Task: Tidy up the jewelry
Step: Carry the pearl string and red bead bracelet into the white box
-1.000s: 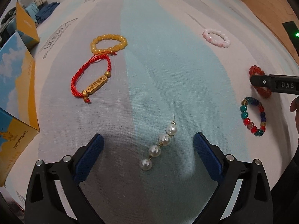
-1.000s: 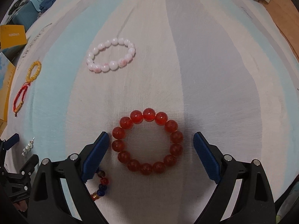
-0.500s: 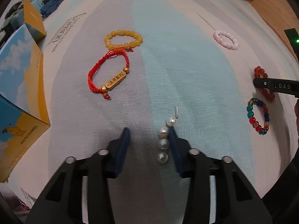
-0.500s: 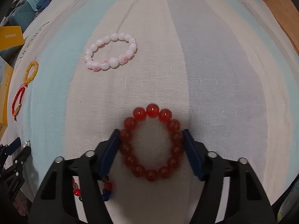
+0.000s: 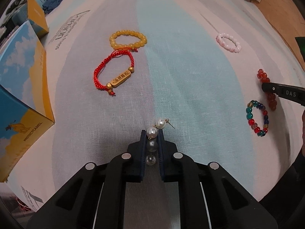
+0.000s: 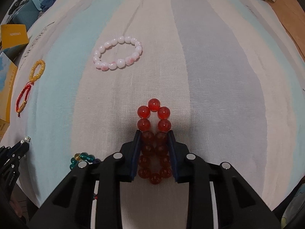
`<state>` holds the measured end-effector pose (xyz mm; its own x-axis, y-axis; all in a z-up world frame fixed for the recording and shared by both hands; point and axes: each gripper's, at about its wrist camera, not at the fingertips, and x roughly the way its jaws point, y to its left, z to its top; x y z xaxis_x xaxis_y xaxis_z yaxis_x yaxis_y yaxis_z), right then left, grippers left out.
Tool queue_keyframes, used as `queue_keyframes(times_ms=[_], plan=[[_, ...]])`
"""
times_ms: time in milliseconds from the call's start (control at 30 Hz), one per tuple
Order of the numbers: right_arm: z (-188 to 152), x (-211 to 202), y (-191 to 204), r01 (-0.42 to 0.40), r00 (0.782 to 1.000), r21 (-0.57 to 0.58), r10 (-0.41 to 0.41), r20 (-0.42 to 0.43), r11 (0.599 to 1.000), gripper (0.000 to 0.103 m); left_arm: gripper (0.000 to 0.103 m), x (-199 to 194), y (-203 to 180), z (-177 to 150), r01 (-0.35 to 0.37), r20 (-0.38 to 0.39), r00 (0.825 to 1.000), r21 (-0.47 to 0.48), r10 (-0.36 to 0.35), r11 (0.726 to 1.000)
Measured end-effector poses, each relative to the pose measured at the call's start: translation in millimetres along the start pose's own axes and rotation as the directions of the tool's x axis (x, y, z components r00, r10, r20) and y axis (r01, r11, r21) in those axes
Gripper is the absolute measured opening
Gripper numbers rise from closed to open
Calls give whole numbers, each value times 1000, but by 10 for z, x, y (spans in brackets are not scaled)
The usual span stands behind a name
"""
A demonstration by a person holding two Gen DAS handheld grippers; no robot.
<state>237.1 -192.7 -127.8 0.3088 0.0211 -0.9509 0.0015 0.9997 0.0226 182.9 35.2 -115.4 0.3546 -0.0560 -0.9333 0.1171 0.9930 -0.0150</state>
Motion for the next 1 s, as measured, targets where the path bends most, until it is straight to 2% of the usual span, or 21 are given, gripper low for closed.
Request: queue_keyframes(times_ms=[367, 400, 433, 1000], plan=[[-129, -282, -138, -13, 998, 12, 12, 63, 1000, 25, 10, -157, 19, 37, -8, 19, 1000, -7, 8, 1000], [-135, -298, -142, -13, 998, 10, 13, 65, 1000, 17, 10, -166, 25, 43, -8, 20, 1000, -7, 8, 1000], [-138, -322, -144, -7, 998, 7, 6, 69, 1000, 13, 10, -183, 22, 42, -8, 21, 1000, -8, 8, 1000], [-101, -783, 3, -42, 989, -4, 42, 142, 999, 13, 10, -668, 164, 189, -19, 81, 996, -39, 22, 999]])
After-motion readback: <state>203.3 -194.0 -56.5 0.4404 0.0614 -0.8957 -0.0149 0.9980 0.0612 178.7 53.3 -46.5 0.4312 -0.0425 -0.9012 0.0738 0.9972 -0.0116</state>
